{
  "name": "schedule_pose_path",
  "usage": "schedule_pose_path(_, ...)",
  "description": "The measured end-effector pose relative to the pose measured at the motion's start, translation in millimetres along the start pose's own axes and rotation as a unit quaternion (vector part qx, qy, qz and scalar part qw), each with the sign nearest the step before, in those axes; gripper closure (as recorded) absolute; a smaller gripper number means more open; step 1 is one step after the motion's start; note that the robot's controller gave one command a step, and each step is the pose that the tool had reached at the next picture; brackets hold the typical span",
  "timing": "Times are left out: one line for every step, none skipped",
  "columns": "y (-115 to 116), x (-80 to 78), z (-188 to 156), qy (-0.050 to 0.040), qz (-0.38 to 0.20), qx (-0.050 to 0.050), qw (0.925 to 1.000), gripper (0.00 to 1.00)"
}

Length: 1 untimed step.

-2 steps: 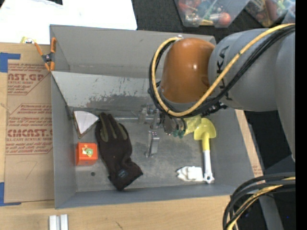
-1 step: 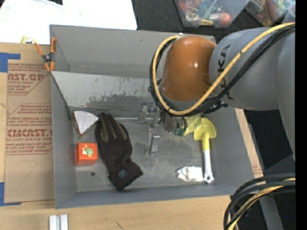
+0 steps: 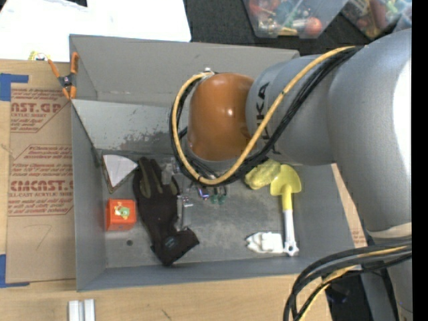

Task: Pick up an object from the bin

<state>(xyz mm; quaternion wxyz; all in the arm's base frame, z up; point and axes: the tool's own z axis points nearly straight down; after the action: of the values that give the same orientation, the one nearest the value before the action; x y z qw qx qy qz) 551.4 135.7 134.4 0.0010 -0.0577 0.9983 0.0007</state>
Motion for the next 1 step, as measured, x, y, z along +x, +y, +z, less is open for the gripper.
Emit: schedule_pose_path(32.0, -5.3, 66.9, -0.0013, -0.033, 0.000, 0.9994, 0.00)
